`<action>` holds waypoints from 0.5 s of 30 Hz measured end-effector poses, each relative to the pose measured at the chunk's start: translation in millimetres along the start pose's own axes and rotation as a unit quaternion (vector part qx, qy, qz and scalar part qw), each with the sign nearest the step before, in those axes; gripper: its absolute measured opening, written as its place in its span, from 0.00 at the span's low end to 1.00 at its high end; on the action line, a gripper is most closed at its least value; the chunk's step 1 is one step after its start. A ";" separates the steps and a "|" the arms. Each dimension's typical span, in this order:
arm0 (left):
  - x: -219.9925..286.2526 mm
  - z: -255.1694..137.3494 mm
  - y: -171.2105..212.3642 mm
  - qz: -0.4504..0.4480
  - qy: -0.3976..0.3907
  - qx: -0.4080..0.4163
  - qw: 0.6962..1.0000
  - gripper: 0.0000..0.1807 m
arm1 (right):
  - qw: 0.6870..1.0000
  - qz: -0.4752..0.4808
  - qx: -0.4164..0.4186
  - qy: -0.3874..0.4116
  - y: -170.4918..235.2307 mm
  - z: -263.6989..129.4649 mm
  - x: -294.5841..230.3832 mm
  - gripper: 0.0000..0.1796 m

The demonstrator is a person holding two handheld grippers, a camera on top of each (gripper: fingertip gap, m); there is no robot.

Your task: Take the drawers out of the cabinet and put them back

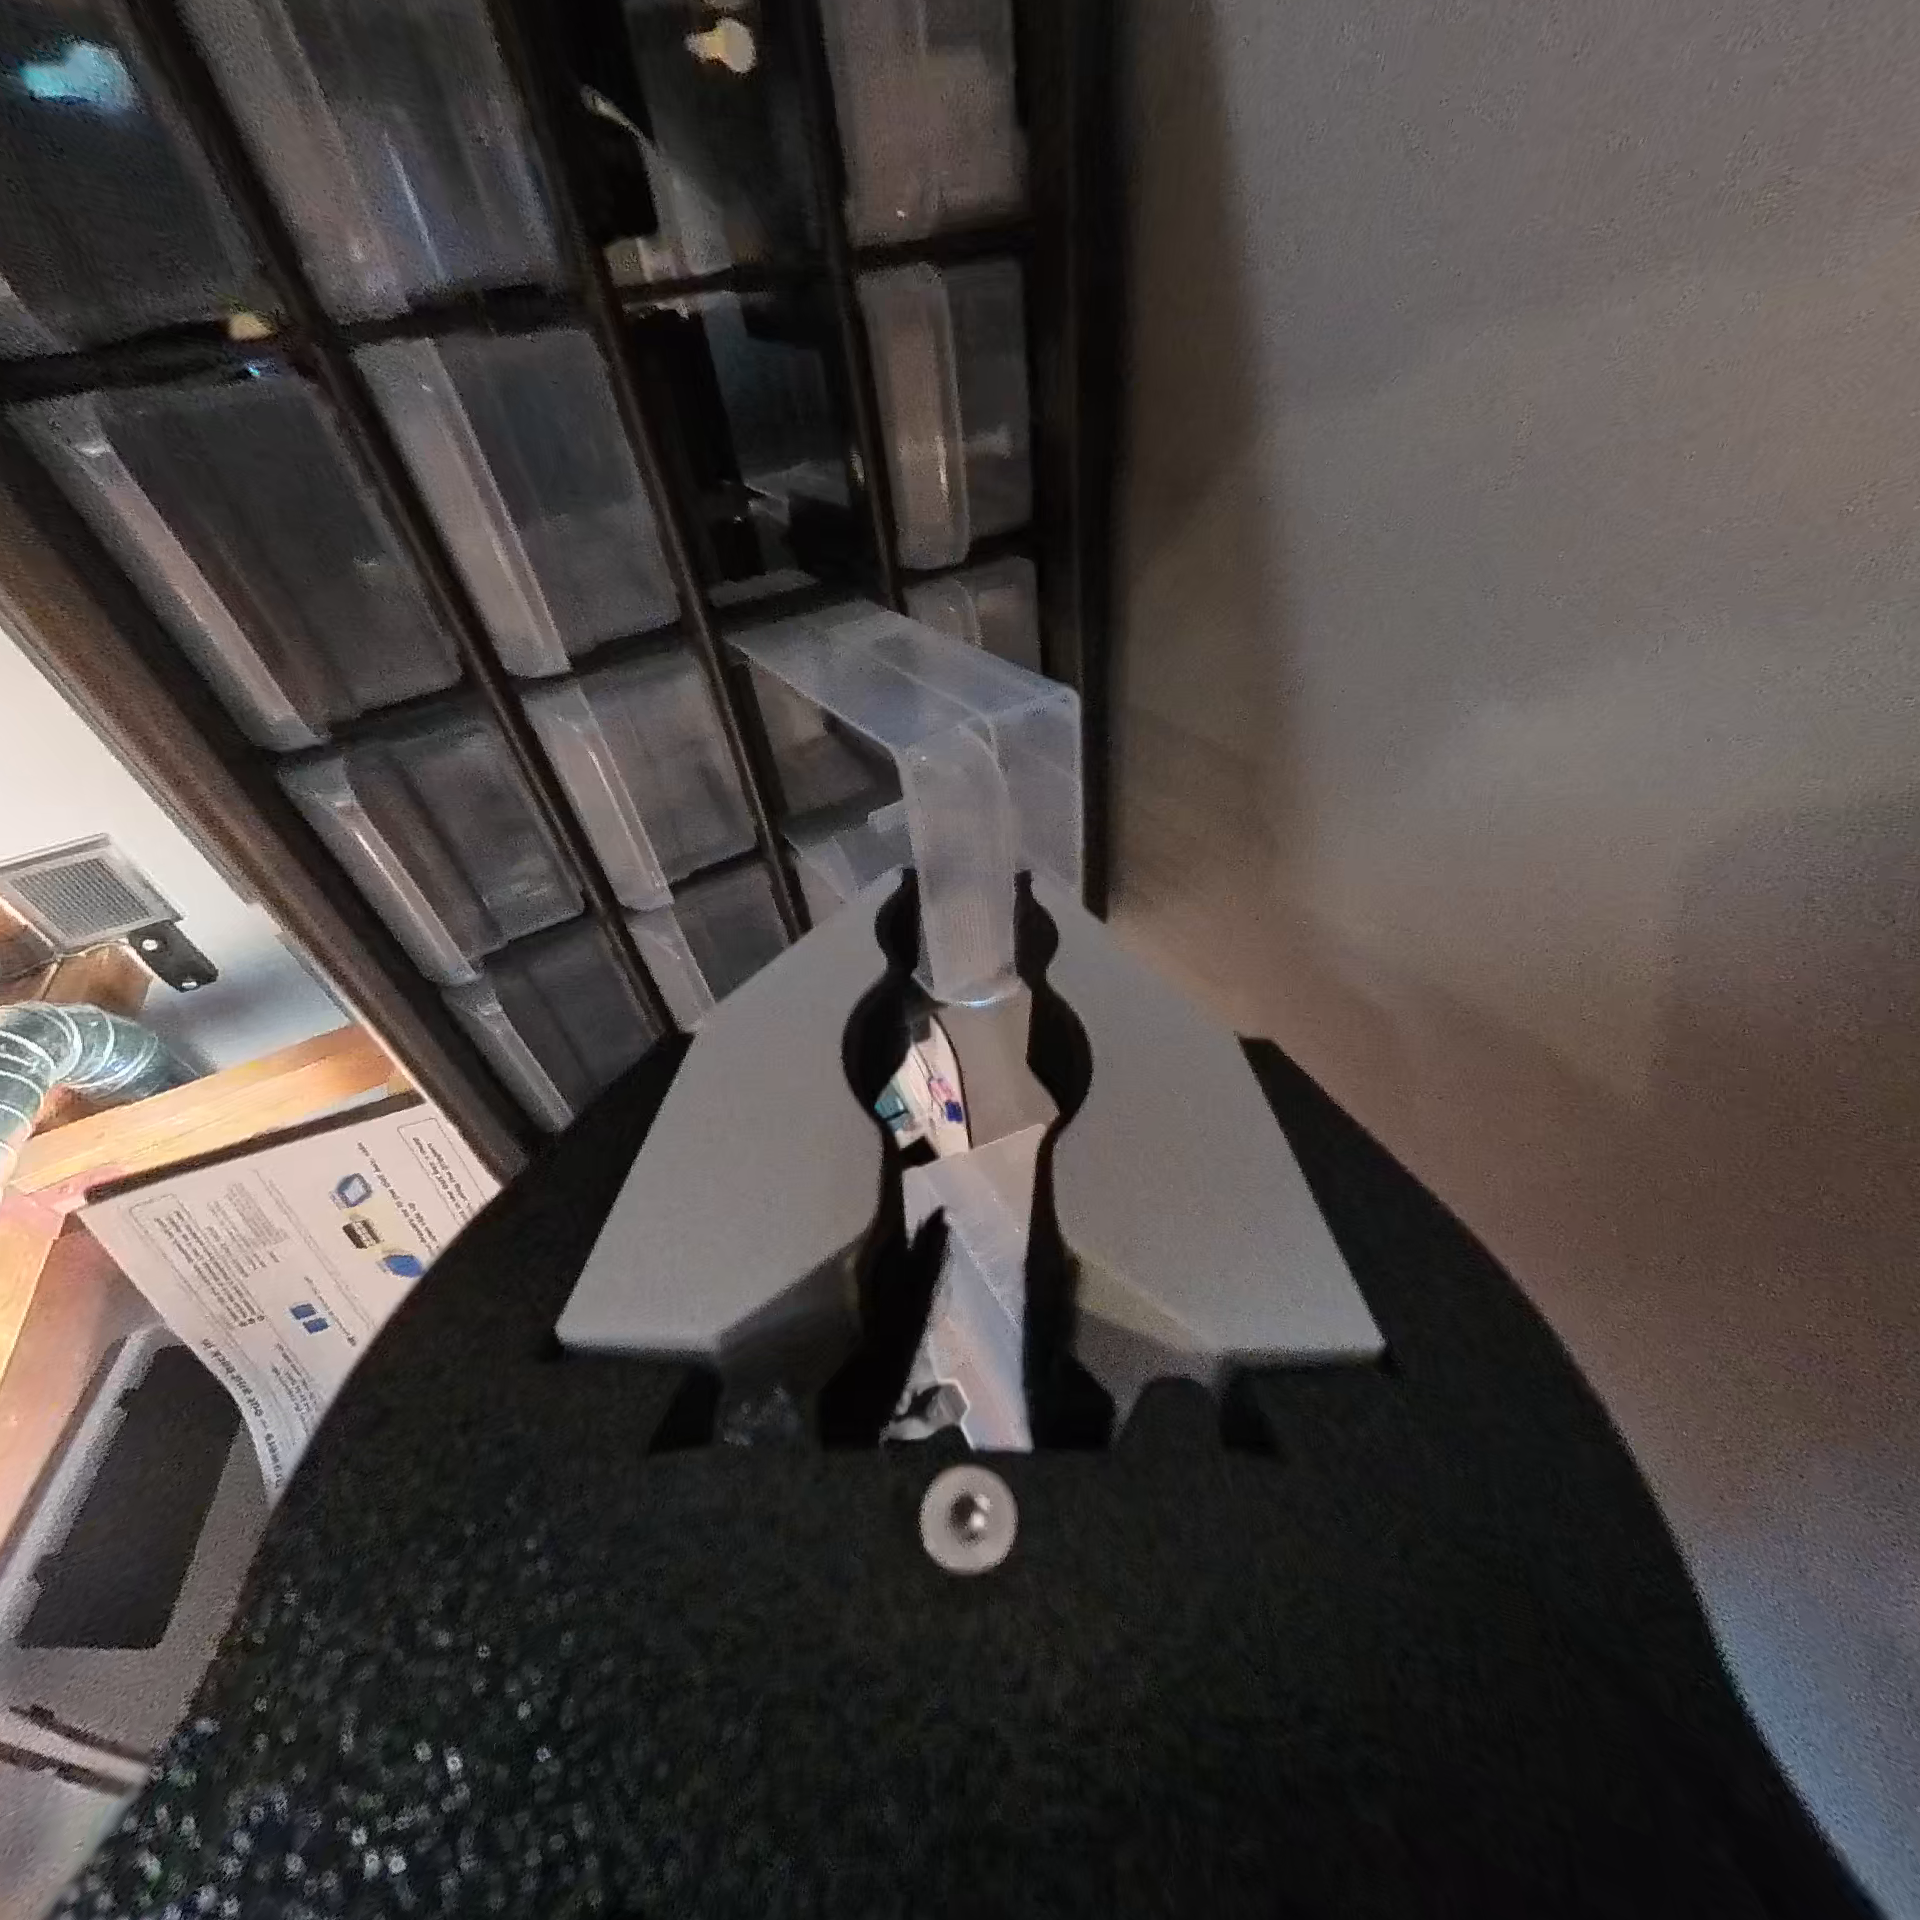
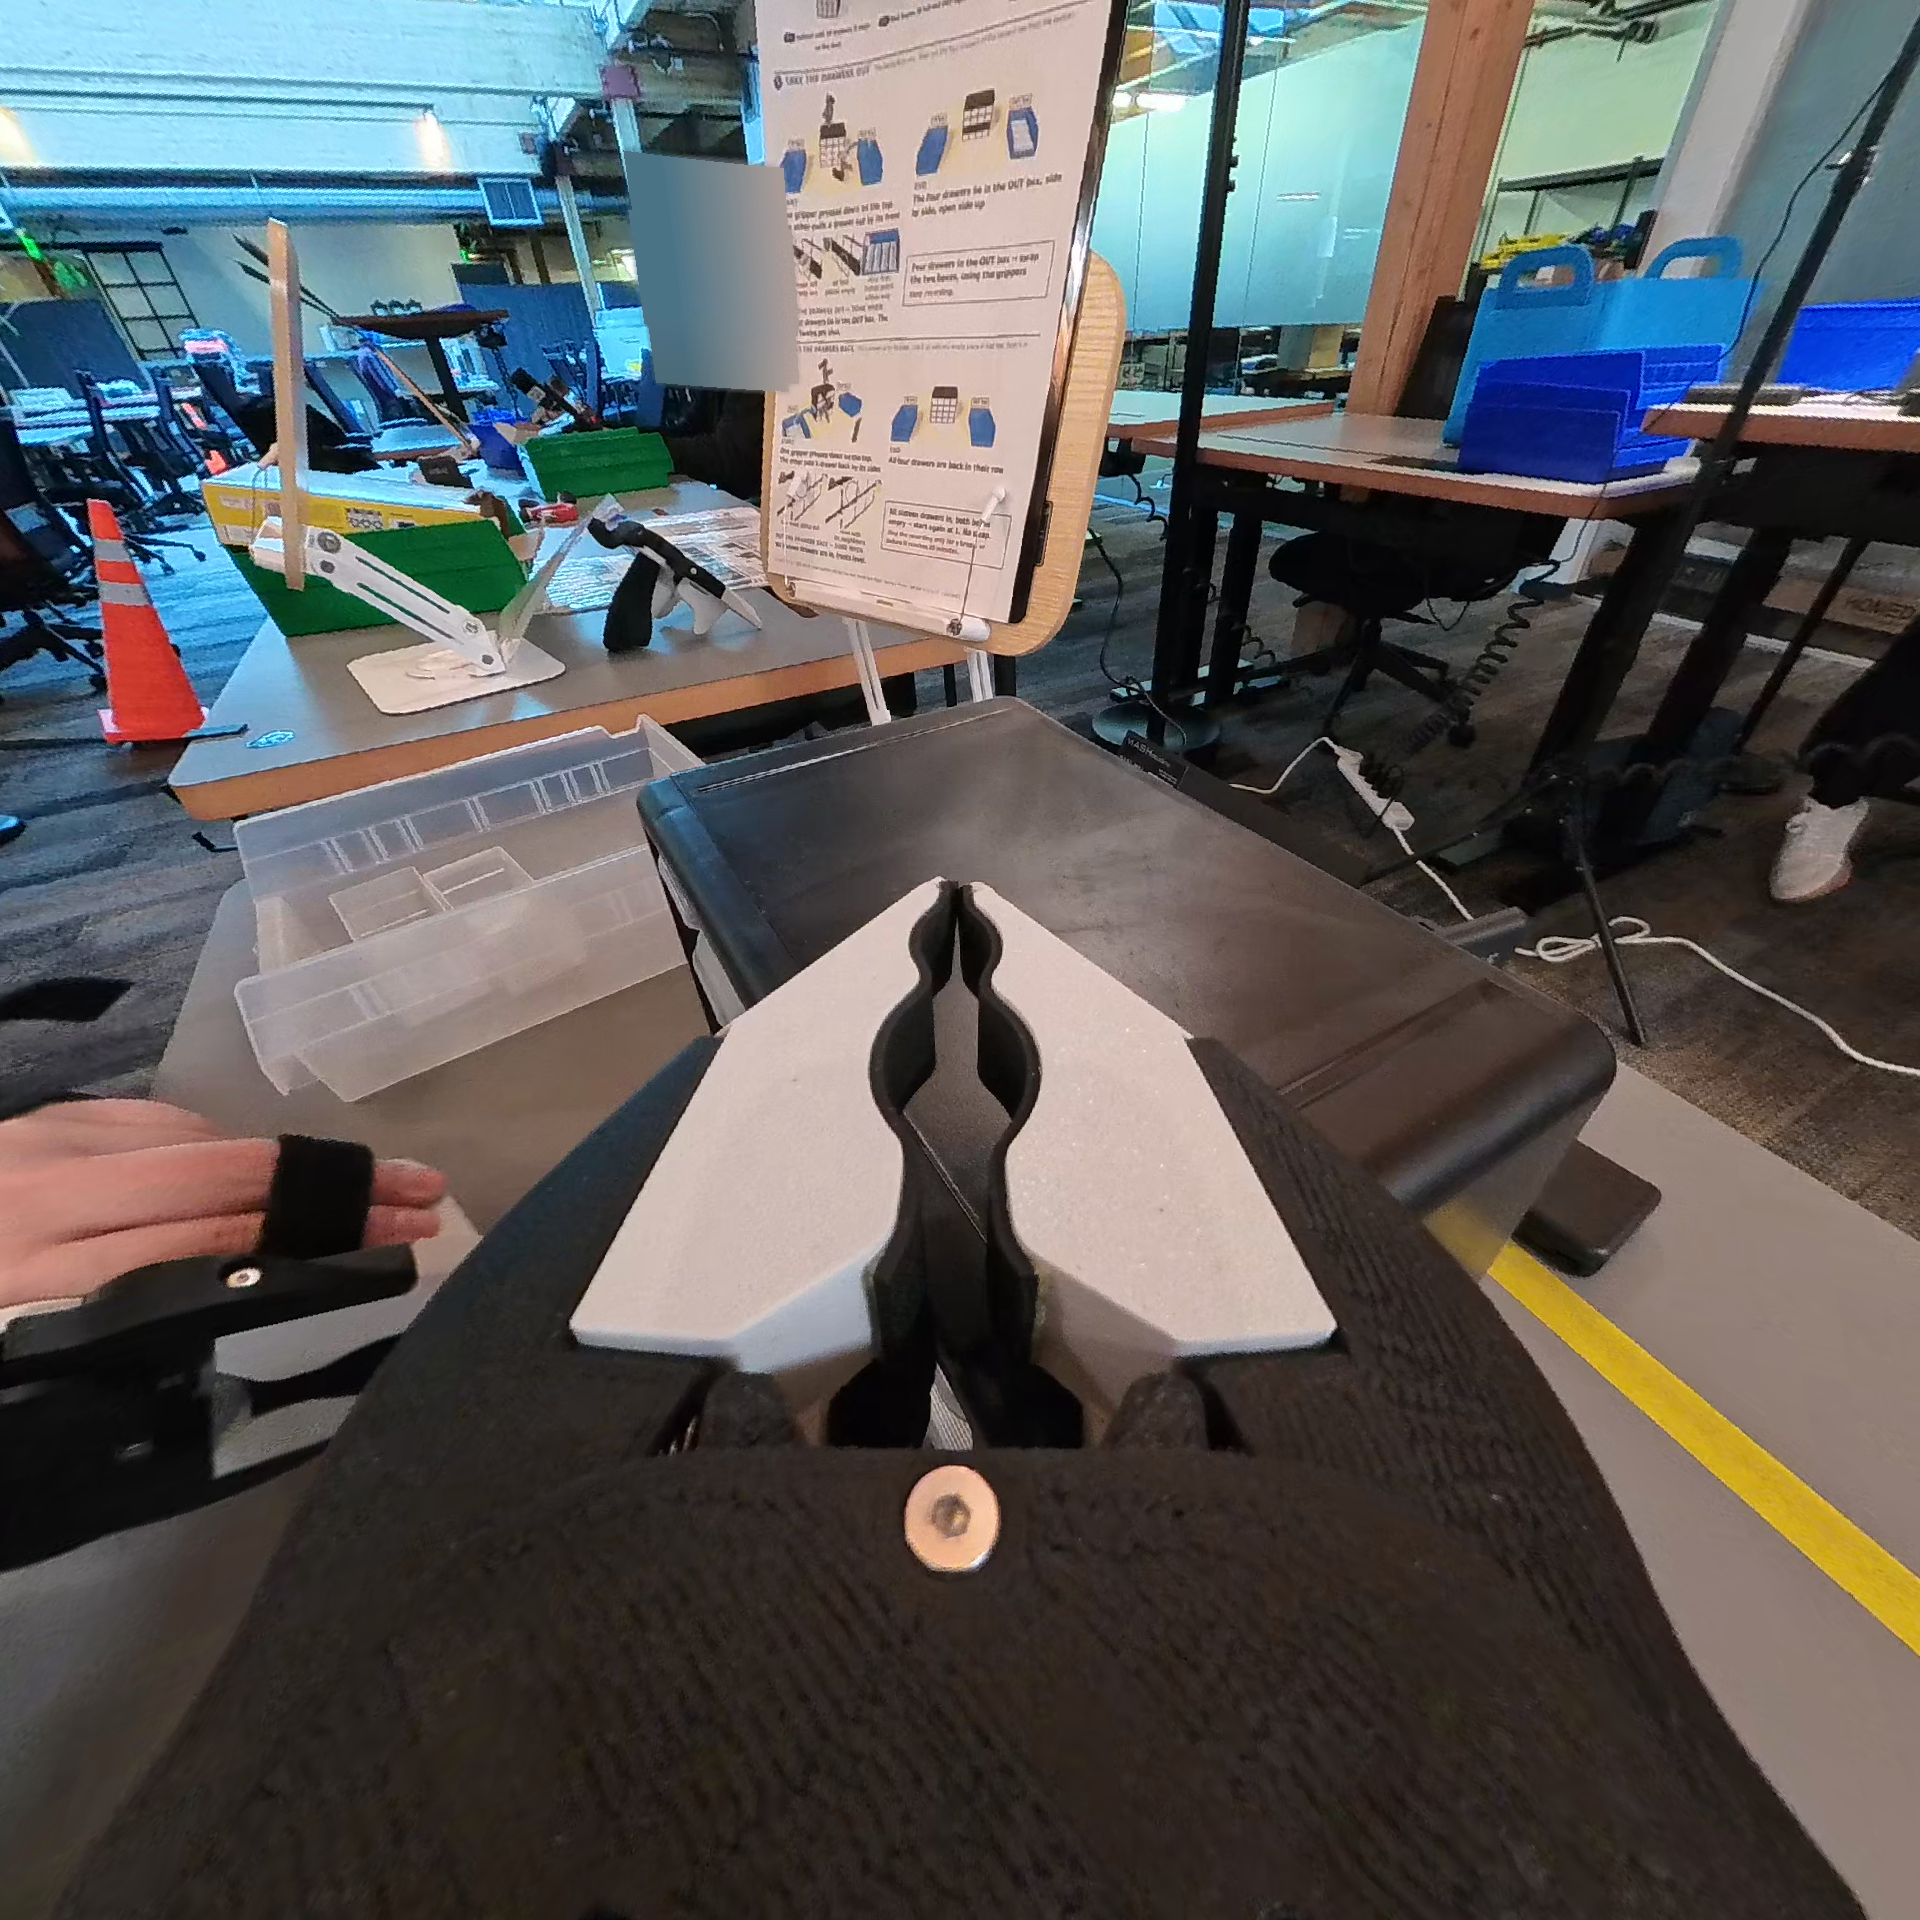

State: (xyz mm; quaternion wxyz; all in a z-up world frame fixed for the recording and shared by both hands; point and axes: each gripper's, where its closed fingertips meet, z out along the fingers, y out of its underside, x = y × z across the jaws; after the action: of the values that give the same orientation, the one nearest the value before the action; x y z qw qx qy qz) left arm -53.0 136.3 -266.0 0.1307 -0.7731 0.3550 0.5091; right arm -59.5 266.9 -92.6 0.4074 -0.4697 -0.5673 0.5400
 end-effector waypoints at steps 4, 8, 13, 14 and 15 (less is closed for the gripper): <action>-10.3 13.2 2.9 -0.005 -0.021 -0.013 1.000 0.08 | 1.000 -0.002 -0.002 0.002 0.3 0.2 0.0 0.00; -20.9 30.2 2.3 -0.003 -0.055 -0.009 0.998 0.08 | 1.000 -0.002 -0.002 0.003 0.3 0.2 0.0 0.00; -35.1 52.8 1.7 -0.012 -0.092 -0.011 0.996 0.08 | 1.000 -0.003 -0.005 0.005 0.7 0.5 0.1 0.00; -37.1 55.6 1.2 -0.012 -0.095 -0.010 0.995 0.08 | 1.000 -0.004 -0.005 0.006 0.7 0.6 0.1 0.00; -39.7 58.4 1.3 -0.014 -0.100 -0.011 0.995 0.08 | 1.000 -0.004 -0.006 0.006 0.9 0.6 0.1 0.00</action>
State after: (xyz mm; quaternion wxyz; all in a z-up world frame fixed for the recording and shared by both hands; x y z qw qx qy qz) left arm -103.6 184.8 -257.0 0.1644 -0.7250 0.3235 0.5854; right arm -60.1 266.9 -93.6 0.4103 -0.4729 -0.5699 0.5322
